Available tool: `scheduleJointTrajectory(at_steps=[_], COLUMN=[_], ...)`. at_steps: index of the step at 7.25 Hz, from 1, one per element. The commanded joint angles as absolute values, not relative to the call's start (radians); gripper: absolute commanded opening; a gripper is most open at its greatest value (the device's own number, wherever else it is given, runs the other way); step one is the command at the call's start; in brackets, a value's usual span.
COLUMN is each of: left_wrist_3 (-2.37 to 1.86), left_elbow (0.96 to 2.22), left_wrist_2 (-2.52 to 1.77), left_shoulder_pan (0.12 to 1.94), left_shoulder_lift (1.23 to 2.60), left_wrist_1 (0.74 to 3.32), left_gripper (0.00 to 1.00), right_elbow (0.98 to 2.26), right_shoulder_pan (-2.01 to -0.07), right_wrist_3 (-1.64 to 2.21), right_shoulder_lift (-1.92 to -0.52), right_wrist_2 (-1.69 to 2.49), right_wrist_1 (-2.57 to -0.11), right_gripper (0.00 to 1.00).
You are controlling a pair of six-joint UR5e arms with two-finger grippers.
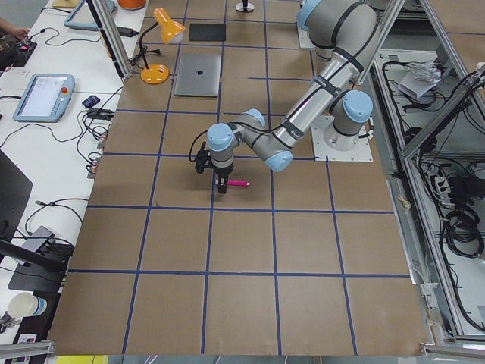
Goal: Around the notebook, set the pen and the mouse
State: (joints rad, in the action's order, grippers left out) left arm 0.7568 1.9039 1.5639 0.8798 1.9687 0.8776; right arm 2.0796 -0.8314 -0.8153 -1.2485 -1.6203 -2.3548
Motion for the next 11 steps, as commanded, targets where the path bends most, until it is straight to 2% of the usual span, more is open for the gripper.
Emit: scheduleJointTrajectory(at_steps=[1,2,3,6,8,10,11], left_wrist_3=[0.758,0.758,0.758,0.758,0.758,0.753,0.738], left_elbow=[1.904,1.904,1.904,1.901,1.899,1.895,1.888], left_wrist_2=[1.56,1.56,1.559,1.559,1.563,1.572,1.577], left_shoulder_pan=[0.881,0.881,0.881,0.882,0.882,0.879,0.879], left_shoulder_lift=[1.988,1.994,1.997,1.999,1.999,1.981,1.962], left_wrist_1=[0.874,0.874,0.874,0.873,0.873,0.891,0.922], left_gripper=[0.8,0.64,0.61,0.37,0.03,0.0,0.0], right_elbow=[2.06,2.013,1.962,1.817,1.763,1.645,1.647], right_shoulder_pan=[-0.841,-0.856,-0.909,-1.141,-1.312,-1.386,-1.39], right_wrist_3=[-0.761,-0.724,-0.709,-0.493,-0.26,-0.198,-0.183], right_shoulder_lift=[-1.265,-1.276,-1.276,-1.255,-1.192,-1.079,-1.056], right_wrist_2=[-1.637,-1.626,-1.625,-1.626,-1.621,-1.599,-1.563], right_wrist_1=[-2.352,-2.341,-2.327,-2.234,-2.236,-2.227,-2.229], right_gripper=[0.63,0.63,0.64,0.65,0.65,0.65,0.65])
